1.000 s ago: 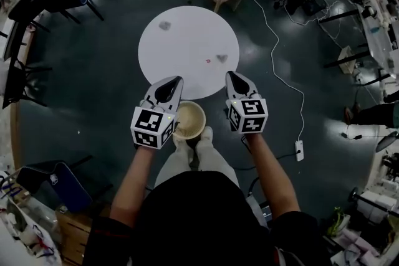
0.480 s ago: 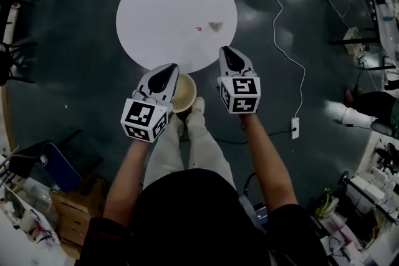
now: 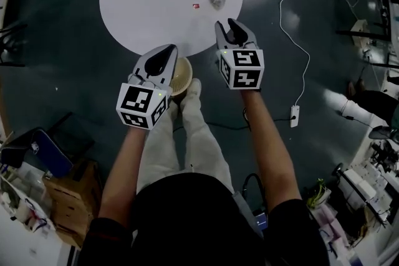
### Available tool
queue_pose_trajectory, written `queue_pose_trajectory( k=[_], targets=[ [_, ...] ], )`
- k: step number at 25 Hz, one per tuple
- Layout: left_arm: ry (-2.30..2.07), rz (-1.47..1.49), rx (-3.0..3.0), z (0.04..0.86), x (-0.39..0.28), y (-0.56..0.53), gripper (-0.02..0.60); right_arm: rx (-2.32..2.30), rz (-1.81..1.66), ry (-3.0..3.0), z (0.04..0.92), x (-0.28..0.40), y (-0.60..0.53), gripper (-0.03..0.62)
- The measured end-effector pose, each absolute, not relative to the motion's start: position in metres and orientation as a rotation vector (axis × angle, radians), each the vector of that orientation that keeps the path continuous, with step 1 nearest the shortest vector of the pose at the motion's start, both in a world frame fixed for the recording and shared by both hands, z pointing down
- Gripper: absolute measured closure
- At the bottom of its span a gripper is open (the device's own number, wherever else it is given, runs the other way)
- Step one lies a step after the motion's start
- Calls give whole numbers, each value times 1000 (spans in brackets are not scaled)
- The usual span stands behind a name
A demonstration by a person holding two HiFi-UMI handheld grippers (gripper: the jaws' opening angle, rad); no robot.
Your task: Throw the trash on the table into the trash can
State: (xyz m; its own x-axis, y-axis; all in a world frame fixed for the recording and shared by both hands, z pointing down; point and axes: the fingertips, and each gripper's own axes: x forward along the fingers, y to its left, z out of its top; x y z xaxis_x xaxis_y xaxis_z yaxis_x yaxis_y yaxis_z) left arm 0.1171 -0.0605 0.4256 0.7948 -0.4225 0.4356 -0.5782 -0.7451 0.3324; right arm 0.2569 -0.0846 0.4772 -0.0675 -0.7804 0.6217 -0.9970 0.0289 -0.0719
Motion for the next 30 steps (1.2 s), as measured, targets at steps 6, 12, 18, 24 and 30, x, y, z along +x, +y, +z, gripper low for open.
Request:
queue_pose_trajectory(
  k=[6,12,18,24,30],
  targets=[
    [-784,470,2508,460,127,-76,566,1763,692,-1875,518,273,-111,447],
    [-804,482,2492,490,130,-89,566,1744,673,-1851,550,282,-138,442],
    [-818,486,2475,509,129,-97,566,1751,634,-1816,565,284,-154,444],
    [-825,486,2464,517,128,-99,566,1763,590,-1786,568,284,-156,527],
    [-826,494,2460,521,126,-100,566,1764,597,-1778,569,285,-153,562]
  ],
)
